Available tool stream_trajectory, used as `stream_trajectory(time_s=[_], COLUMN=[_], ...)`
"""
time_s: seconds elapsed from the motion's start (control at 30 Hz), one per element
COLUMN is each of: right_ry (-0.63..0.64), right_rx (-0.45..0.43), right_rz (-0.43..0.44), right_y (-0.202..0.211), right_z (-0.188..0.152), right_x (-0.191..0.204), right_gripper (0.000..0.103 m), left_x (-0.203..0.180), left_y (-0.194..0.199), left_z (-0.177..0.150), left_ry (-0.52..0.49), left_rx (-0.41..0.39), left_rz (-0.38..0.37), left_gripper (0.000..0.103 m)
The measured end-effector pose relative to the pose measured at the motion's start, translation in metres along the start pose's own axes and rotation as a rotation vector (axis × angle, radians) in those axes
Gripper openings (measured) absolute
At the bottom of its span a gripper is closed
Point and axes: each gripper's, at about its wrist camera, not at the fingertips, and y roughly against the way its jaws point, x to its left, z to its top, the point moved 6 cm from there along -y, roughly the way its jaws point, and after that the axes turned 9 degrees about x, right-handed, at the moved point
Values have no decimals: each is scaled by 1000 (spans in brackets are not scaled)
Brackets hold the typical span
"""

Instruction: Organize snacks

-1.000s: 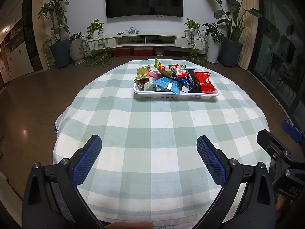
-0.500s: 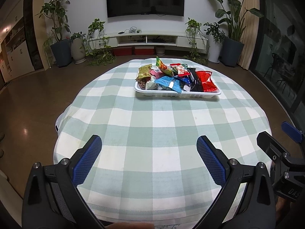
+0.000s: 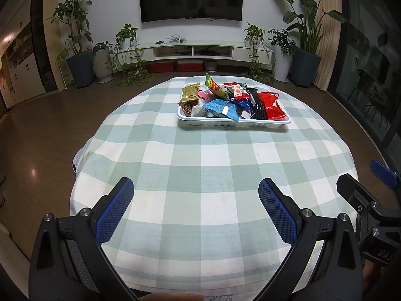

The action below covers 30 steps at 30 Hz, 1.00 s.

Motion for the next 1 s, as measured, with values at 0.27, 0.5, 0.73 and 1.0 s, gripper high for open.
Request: stream_trajectory(time_s=[0.27, 0.5, 0.73, 1.0], right_ry=[1, 2, 1, 1], right_rx=[0, 1, 3, 4], right_rz=[1, 0, 1, 0], right_y=[1, 1, 1, 1], right_z=[0, 0, 0, 0], right_x=[0, 0, 0, 0], right_gripper=[103, 103, 103, 103], left_x=[0, -1, 0, 0], left_y=[1, 1, -1, 0], left_z=[0, 0, -1, -1], left_ry=[1, 1, 0, -1], left_rx=[0, 0, 1, 0], left_rz=[-1, -1, 0, 0], left_gripper=[101, 101, 101, 101])
